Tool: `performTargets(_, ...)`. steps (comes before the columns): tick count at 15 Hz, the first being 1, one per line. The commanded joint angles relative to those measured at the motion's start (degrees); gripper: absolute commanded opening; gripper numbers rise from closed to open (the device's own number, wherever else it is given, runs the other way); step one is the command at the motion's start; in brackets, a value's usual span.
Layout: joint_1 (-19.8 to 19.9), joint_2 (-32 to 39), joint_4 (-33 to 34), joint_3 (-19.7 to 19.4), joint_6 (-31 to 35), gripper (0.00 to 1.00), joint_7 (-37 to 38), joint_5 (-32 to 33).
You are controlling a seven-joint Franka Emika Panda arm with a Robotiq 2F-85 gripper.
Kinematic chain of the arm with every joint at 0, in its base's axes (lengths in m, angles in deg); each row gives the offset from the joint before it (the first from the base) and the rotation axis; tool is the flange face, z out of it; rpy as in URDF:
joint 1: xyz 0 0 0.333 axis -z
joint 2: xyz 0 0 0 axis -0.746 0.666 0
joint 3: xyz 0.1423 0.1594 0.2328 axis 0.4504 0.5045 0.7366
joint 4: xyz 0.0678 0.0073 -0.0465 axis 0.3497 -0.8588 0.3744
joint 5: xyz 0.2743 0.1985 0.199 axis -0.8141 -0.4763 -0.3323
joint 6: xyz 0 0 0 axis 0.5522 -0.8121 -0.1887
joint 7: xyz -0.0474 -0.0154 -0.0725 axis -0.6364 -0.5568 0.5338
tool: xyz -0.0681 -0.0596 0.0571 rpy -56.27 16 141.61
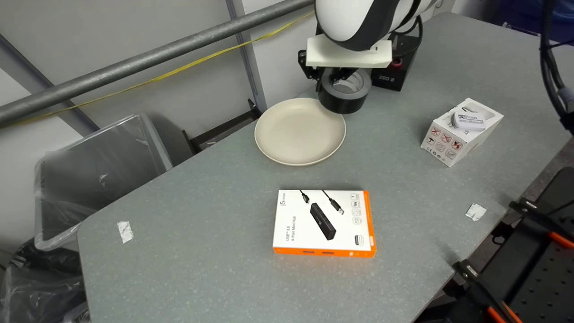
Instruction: Place the black tape on the white plate
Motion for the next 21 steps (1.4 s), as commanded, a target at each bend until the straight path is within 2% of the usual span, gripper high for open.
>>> performTargets(1, -3.3, 6.8, 8.6, -0.6, -0.6, 0.06, 4.1, 2.2)
performTargets(3, -4.8, 10.7, 12.6, -0.8, -2.0, 0.06, 5.0, 2.2)
performTargets(8, -3.9, 18.3, 20.0, 2.9, -6.3, 0.06, 1.0, -1.0)
performTargets(13, -3.5, 21.1, 23.3, 4.5, -8.7, 0.06, -0.5, -1.7)
performTargets(14, -3.5, 21.0, 23.4, 4.6, -8.9, 0.51, -0.8, -1.7)
performTargets(16, -3.3, 20.7, 23.5, 4.9, -9.1, 0.58, -1.6, -1.8)
performTargets(21, -2.9, 20.0, 23.7, 5.3, -8.7, 0.96, -3.1, -2.3)
